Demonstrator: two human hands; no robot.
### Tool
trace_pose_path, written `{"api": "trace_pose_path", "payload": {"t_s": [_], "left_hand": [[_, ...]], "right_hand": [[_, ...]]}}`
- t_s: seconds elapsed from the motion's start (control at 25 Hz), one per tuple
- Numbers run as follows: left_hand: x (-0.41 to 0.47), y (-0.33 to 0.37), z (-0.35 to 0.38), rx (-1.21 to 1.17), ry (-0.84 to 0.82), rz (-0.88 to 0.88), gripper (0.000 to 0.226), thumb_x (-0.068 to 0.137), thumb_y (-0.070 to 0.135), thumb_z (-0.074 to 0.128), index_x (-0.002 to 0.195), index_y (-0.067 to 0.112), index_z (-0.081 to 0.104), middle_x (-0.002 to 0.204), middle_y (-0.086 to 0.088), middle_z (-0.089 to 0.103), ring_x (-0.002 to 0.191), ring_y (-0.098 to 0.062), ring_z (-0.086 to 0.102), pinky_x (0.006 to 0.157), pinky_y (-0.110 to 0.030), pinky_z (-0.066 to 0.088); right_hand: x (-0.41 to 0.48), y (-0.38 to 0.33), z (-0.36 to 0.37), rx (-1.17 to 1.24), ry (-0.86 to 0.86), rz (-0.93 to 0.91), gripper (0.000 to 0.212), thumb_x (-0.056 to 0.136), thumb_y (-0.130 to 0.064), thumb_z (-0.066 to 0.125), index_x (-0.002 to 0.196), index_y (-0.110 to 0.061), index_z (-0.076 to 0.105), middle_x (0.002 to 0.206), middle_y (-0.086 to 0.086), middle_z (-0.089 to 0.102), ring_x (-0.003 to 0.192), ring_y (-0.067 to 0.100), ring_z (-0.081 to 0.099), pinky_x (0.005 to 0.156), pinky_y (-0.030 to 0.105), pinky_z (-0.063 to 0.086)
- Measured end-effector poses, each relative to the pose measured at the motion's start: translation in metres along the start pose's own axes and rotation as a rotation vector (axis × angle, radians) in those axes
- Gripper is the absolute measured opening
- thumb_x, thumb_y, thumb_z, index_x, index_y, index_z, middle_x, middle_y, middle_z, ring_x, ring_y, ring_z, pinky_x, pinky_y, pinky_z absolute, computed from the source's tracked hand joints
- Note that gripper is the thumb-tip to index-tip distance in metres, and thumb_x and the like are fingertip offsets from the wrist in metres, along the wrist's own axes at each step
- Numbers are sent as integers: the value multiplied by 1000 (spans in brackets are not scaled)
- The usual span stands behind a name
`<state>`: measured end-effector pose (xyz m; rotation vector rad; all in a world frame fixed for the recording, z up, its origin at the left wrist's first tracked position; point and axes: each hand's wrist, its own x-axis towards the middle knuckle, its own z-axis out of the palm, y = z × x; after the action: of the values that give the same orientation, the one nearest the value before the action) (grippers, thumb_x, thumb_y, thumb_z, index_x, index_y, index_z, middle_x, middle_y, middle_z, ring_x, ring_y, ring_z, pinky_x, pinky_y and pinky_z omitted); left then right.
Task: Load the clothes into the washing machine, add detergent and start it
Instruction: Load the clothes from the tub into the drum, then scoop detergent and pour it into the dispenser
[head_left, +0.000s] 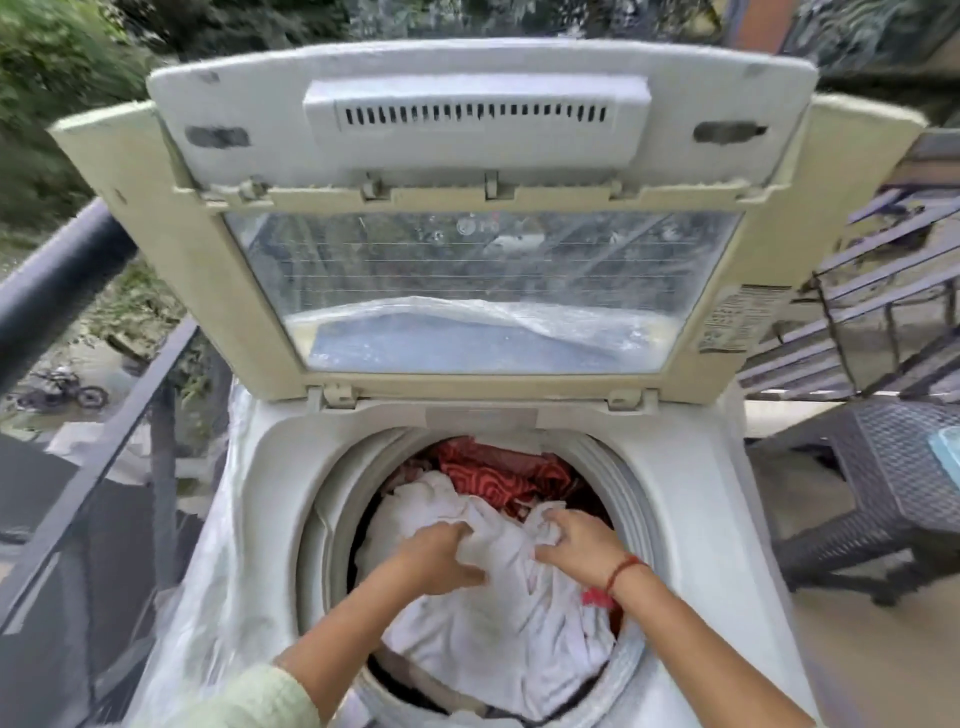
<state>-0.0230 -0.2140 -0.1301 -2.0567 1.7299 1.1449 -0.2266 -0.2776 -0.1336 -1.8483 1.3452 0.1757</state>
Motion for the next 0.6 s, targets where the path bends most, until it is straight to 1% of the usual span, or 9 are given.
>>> {"api": "trace_pose_path", "payload": {"t_s": [0.04,0.12,0.2,0.28,0.32,0.36,0.44,0.52,0.6], "left_hand": [[-18,6,1,-51,35,26,77,81,55,62,144,22,34,148,2,40,132,-18,41,106,-31,37],[-49,22,5,-152,154,93,67,82,54,62,139,24,43,142,6,47,128,-13,46,102,-26,39],[-77,43,6,-322,345,170,52,83,49,63,129,24,53,130,10,57,119,-7,52,94,-19,40],[-105,67,11,-482,530,265,33,86,41,64,115,25,62,113,17,63,108,0,56,83,-8,39],[-116,78,15,-537,600,311,23,87,36,64,107,26,64,105,21,64,103,4,58,77,-5,40],[-124,87,20,-587,643,354,14,87,32,64,101,26,65,100,22,65,99,6,59,73,-6,41],[-137,108,32,-647,651,439,7,88,26,64,95,26,67,96,20,67,96,8,59,74,-13,45],[-141,127,42,-627,635,526,10,89,19,62,93,27,67,96,18,68,96,6,59,78,-18,48],[-137,151,52,-539,603,605,14,90,13,61,95,25,67,97,15,67,97,0,60,84,-19,46]], "right_hand": [[-25,-1,-8,130,88,-48,51,82,-33,68,129,-21,52,127,0,56,114,15,57,90,16,41],[-79,1,-19,425,252,-161,31,82,-26,70,111,-31,61,113,-8,63,101,5,63,80,7,44],[-129,10,-23,609,417,-227,25,83,-16,69,100,-34,64,104,-8,68,91,1,65,77,10,49],[-170,26,-23,757,581,-265,24,85,-7,65,97,-27,66,99,-4,70,87,5,66,79,15,52],[-186,36,-24,827,660,-274,23,85,-4,63,96,-24,67,96,-3,71,86,6,66,80,17,52],[-200,47,-24,885,744,-266,22,86,-3,61,95,-22,67,93,-2,70,84,7,66,79,17,53],[-229,74,-25,974,932,-213,17,87,-9,60,94,-22,67,84,-4,70,76,6,65,74,16,53],[-252,102,-23,1028,1087,-162,14,88,-12,58,92,-23,67,79,-7,71,72,4,64,70,14,53],[-276,131,-19,1067,1197,-90,19,91,-6,54,91,-21,66,75,-11,71,67,1,63,66,11,51]]}}
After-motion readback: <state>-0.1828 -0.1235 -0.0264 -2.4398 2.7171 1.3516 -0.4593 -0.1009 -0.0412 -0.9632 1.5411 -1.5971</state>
